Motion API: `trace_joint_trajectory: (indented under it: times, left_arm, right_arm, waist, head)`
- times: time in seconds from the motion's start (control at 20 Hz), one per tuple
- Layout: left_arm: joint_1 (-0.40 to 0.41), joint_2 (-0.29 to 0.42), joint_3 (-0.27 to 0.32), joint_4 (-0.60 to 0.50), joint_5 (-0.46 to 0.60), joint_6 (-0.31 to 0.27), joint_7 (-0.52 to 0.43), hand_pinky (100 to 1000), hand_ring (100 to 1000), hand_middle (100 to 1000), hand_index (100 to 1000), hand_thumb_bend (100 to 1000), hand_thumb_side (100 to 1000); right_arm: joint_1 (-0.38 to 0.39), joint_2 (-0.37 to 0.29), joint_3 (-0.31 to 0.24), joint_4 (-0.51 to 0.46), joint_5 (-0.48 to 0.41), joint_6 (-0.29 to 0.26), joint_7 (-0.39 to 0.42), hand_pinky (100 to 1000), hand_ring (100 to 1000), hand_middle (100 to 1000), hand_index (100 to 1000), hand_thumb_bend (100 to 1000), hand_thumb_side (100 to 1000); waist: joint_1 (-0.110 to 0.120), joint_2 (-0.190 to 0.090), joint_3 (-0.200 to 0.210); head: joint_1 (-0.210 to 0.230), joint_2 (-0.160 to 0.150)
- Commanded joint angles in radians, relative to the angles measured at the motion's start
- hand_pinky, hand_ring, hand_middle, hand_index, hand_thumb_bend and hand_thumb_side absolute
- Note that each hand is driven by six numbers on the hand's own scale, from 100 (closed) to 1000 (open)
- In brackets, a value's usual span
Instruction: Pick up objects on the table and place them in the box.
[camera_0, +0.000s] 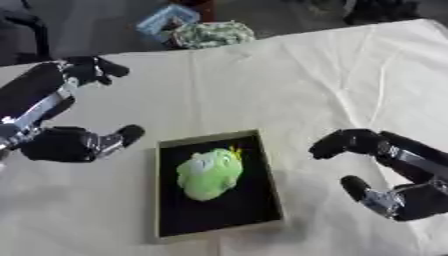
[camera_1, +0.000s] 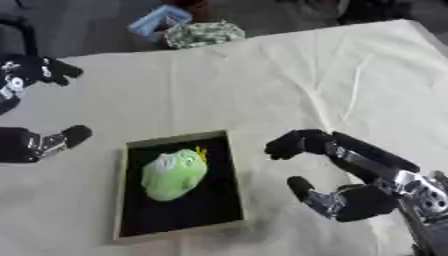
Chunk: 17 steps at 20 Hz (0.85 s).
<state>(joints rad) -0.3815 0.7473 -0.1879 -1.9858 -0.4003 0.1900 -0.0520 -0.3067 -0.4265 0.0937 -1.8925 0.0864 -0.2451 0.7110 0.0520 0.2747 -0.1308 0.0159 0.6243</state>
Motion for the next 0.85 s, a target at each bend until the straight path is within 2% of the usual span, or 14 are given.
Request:
trace_joint_trajectory:
  times: [0.05, 0.4, 0.85]
  left_arm:
    - [0.033, -0.053, 0.056, -0.014, 0.046, 0.022, 0.091, 767, 753, 761, 887, 442, 741]
    - [0.123, -0.168, 0.105, -0.014, 0.113, 0.026, 0.198, 752, 745, 750, 880, 430, 741]
    - [0.161, -0.244, 0.114, 0.010, 0.140, 0.016, 0.229, 738, 734, 740, 876, 416, 747]
  right_arm:
    - [-0.005, -0.004, -0.014, -0.012, 0.007, 0.002, -0.016, 802, 804, 806, 907, 100, 564]
    - [0.000, 0.000, -0.020, -0.012, 0.015, 0.003, -0.035, 801, 804, 806, 912, 100, 558]
    - [-0.002, 0.002, -0.023, -0.011, 0.027, 0.005, -0.055, 800, 803, 805, 913, 100, 549]
  waist:
    - [-0.006, -0.013, 0.008]
    - [-0.008, -0.013, 0.024]
    - [-0.009, -0.007, 0.031]
  head:
    - [0.010, 0.009]
    - [0.028, 0.035]
    - [0.032, 0.048]
